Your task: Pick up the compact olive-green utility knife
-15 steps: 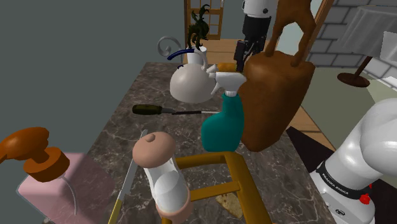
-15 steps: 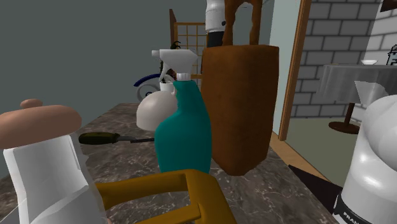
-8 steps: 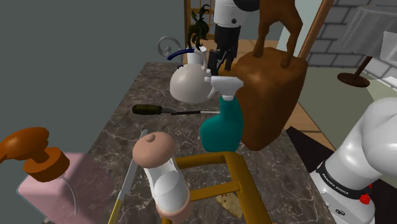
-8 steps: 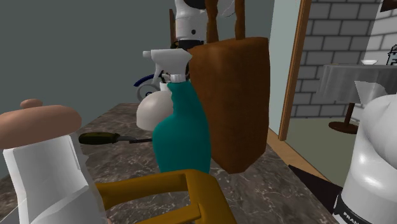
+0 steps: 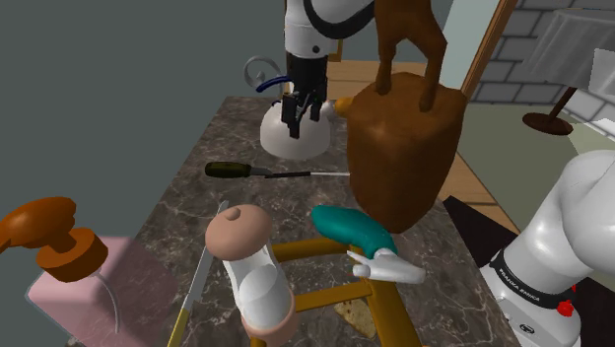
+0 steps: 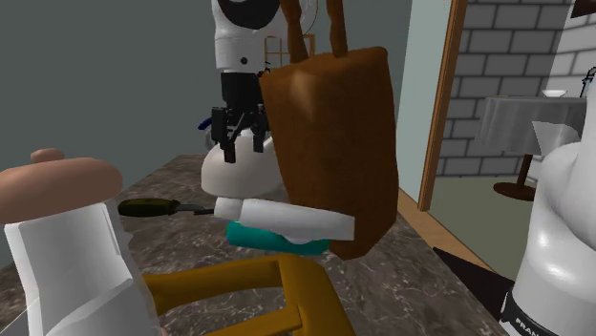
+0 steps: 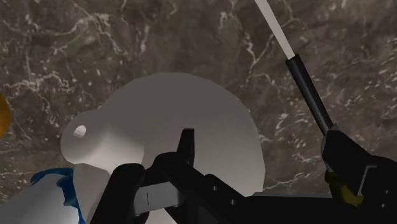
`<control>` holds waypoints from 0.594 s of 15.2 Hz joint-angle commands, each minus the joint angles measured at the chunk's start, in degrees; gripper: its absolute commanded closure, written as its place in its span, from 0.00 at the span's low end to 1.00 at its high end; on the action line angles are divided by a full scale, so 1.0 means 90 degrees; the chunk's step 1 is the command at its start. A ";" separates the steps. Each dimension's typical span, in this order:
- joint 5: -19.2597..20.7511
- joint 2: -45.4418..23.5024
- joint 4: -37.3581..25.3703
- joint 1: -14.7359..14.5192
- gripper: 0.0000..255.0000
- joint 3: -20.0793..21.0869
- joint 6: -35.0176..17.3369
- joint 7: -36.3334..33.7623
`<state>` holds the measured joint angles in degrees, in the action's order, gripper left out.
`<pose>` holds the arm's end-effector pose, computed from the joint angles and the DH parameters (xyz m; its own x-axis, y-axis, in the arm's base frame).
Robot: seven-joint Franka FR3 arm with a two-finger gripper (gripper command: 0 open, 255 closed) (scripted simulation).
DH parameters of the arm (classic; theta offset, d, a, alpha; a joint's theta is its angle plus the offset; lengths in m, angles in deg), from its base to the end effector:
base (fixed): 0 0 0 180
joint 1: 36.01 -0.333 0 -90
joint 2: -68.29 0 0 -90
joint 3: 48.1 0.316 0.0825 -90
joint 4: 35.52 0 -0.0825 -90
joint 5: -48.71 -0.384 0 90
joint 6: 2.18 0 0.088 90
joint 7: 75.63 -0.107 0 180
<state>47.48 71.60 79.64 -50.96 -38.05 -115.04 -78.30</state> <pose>0.4894 0.2312 0.4810 0.9281 0.3720 0.0163 0.3722 -0.9281 -0.0106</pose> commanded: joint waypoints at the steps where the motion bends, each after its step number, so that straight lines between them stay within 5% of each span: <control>1: -0.0007 -0.0494 -0.0369 -0.0143 0.00 0.0151 -0.0191 -0.0028; 9: 0.0338 -0.1994 -0.1855 -0.0655 0.00 0.0529 -0.0266 -0.0126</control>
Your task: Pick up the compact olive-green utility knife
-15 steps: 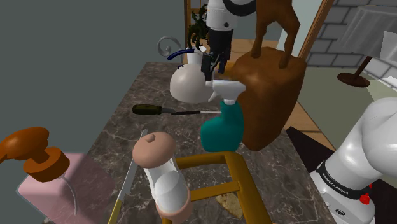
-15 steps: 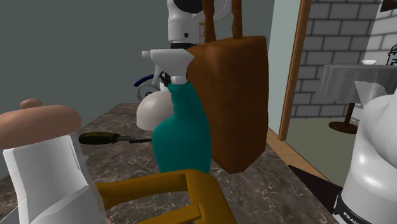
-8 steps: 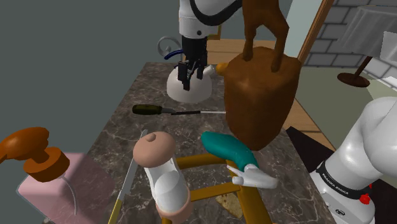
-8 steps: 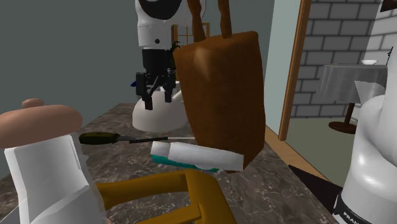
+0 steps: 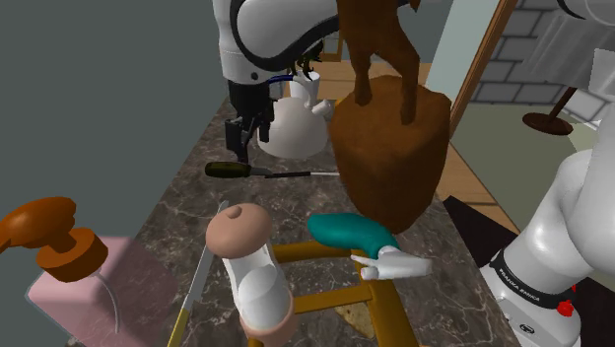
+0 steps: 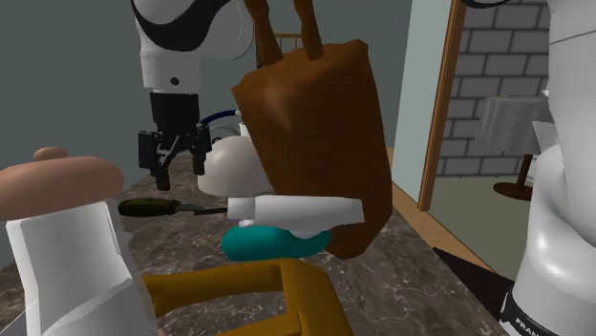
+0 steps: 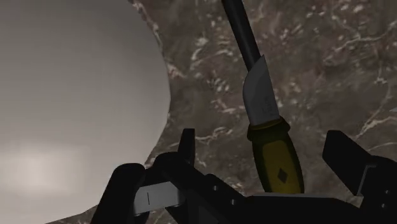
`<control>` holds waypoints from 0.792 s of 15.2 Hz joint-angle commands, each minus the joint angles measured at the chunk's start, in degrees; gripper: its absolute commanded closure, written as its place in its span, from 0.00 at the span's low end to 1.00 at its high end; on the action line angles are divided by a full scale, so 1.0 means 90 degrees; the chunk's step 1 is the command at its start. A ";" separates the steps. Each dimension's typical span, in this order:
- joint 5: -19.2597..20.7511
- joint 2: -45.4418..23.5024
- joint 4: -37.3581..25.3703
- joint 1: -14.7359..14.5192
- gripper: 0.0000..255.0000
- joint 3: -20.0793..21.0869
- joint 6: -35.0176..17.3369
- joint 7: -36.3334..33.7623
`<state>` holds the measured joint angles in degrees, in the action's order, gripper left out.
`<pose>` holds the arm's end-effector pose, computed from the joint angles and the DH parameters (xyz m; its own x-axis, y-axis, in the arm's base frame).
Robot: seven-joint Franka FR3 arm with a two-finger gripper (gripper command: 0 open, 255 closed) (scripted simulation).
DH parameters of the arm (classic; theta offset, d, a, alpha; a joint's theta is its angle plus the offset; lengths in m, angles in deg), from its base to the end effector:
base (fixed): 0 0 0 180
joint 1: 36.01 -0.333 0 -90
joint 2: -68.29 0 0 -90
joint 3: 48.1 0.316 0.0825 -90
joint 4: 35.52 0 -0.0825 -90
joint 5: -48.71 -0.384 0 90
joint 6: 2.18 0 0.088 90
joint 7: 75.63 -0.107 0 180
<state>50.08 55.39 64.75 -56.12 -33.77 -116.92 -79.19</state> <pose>0.5232 0.3448 0.4468 0.8567 0.5147 0.0324 0.5157 -0.8561 -0.0353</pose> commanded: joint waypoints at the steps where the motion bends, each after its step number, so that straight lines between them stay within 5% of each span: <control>1: 0.0103 -0.0386 -0.0412 -0.0158 0.00 0.0090 -0.0043 -0.0038; 11: 0.0176 -0.0627 -0.0073 -0.0192 0.00 0.0074 -0.0619 -0.0063; 12: 0.0178 -0.0636 -0.0079 -0.0192 1.00 0.0073 -0.0623 -0.0063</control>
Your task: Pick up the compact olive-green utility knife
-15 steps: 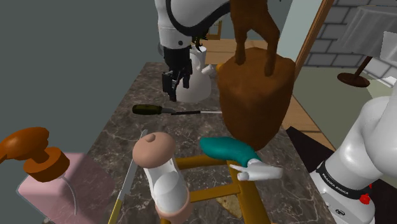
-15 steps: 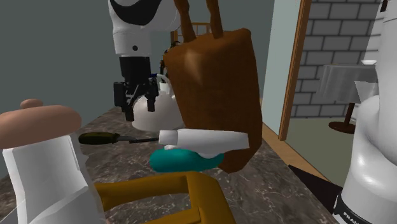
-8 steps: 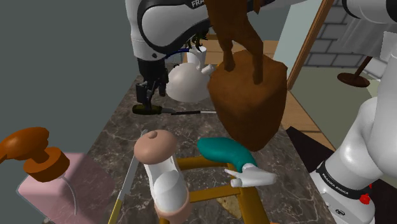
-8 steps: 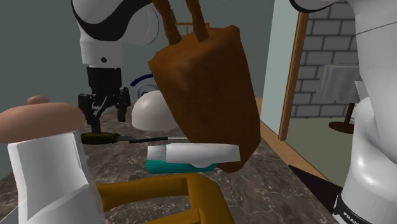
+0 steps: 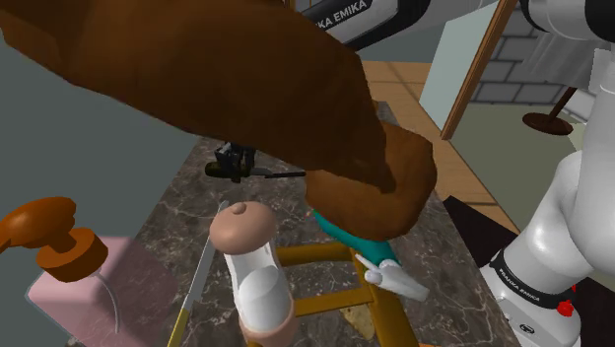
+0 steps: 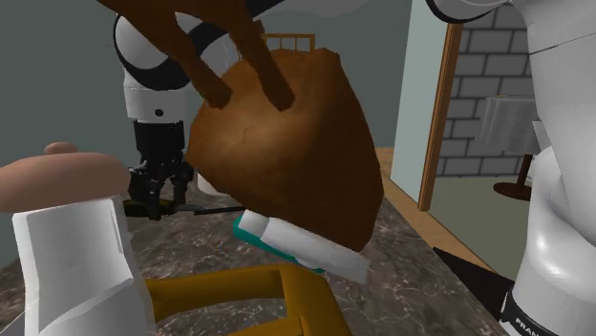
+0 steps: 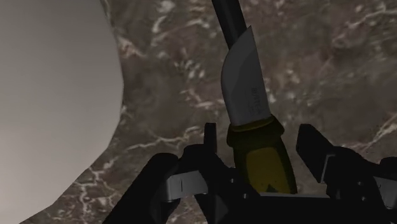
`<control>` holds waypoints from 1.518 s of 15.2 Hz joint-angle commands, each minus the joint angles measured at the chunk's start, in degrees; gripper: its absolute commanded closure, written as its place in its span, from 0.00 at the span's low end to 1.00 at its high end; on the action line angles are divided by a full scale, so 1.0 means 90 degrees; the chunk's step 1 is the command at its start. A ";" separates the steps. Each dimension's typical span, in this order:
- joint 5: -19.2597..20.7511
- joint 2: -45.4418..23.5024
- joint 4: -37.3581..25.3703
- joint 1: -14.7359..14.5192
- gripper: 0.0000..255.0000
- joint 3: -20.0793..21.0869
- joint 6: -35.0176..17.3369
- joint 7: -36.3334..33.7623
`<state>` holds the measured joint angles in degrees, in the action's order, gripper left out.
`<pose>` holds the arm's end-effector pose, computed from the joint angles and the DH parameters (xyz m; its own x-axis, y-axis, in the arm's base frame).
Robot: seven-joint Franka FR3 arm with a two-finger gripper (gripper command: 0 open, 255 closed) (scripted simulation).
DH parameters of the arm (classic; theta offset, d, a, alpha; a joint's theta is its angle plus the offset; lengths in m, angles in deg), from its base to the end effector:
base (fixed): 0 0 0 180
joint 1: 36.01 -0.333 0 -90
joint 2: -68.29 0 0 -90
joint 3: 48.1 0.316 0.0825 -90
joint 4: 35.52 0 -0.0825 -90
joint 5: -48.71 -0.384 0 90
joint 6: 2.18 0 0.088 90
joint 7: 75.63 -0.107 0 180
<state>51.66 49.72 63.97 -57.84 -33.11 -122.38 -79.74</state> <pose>0.5284 0.3749 0.4011 0.8357 0.5472 0.0463 0.5489 -0.8349 -0.0402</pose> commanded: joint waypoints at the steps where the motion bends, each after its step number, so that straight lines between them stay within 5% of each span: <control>1: 0.0003 -0.0008 0.0009 -0.0003 1.00 0.0000 -0.0019 -0.0005; 9: 0.0000 0.0003 0.0013 -0.0001 1.00 0.0001 -0.0012 -0.0002; 23: -0.0089 0.0293 -0.0800 0.0009 1.00 0.0037 0.1080 0.0030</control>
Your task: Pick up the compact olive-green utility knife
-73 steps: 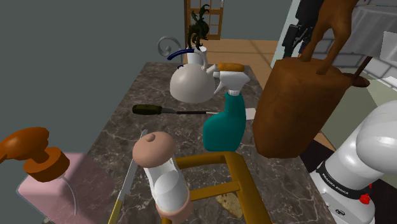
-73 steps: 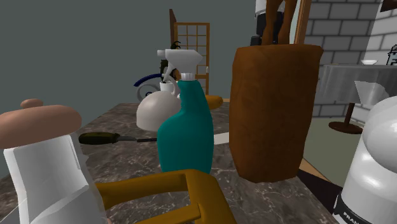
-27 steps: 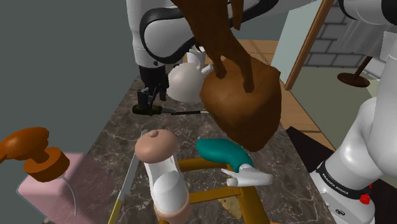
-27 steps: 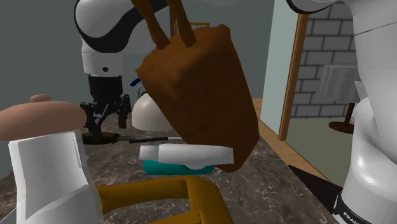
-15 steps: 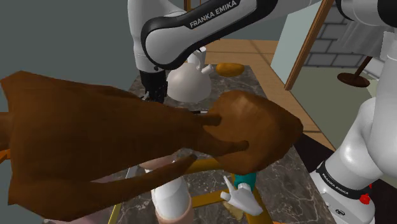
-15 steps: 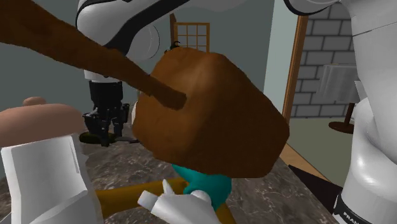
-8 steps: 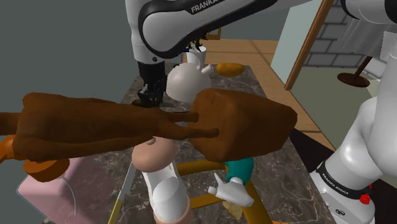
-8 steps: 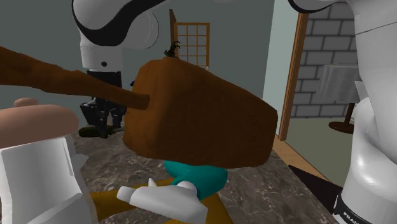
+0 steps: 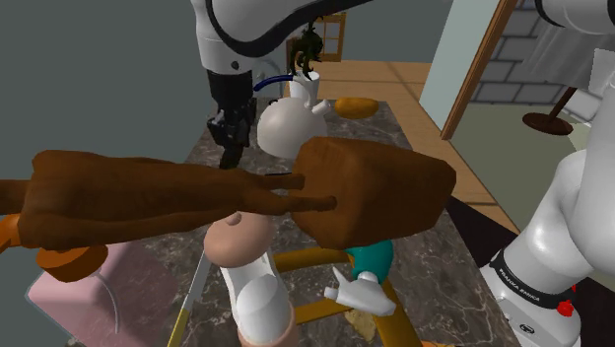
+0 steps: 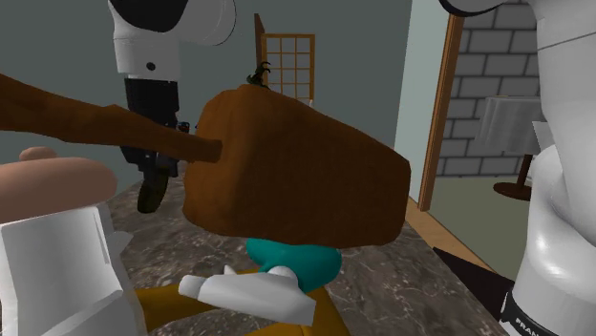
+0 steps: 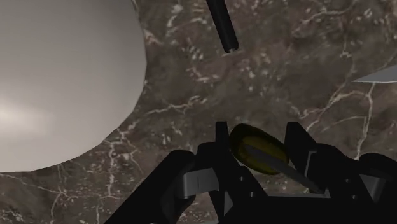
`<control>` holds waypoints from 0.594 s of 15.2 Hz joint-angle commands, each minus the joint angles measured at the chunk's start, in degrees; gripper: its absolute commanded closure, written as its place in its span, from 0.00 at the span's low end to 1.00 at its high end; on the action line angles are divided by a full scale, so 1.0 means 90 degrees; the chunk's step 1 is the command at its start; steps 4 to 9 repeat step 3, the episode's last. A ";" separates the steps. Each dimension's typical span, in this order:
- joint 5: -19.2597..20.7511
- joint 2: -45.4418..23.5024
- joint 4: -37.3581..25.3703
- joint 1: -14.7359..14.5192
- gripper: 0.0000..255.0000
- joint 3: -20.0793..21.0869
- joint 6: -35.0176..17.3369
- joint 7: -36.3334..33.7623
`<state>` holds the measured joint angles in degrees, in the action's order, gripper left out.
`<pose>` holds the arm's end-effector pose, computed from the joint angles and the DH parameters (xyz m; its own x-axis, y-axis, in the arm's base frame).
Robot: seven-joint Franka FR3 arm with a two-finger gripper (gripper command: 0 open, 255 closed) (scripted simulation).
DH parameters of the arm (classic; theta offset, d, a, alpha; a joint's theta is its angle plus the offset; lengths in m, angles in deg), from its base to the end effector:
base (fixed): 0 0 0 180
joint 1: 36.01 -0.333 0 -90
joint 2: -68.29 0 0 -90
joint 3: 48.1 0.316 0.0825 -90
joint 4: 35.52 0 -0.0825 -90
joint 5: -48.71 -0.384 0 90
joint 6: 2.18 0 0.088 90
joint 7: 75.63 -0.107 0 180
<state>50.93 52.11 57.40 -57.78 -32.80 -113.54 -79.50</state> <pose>0.5285 0.3753 0.4680 0.8356 0.5473 0.0470 0.5490 -0.8349 -0.0401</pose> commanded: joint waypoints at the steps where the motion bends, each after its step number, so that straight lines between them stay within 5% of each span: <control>1: -0.0012 0.0037 -0.0141 0.0001 1.00 0.0004 0.0179 0.0004; 9: -0.0012 0.0039 -0.0152 0.0001 1.00 0.0005 0.0191 0.0004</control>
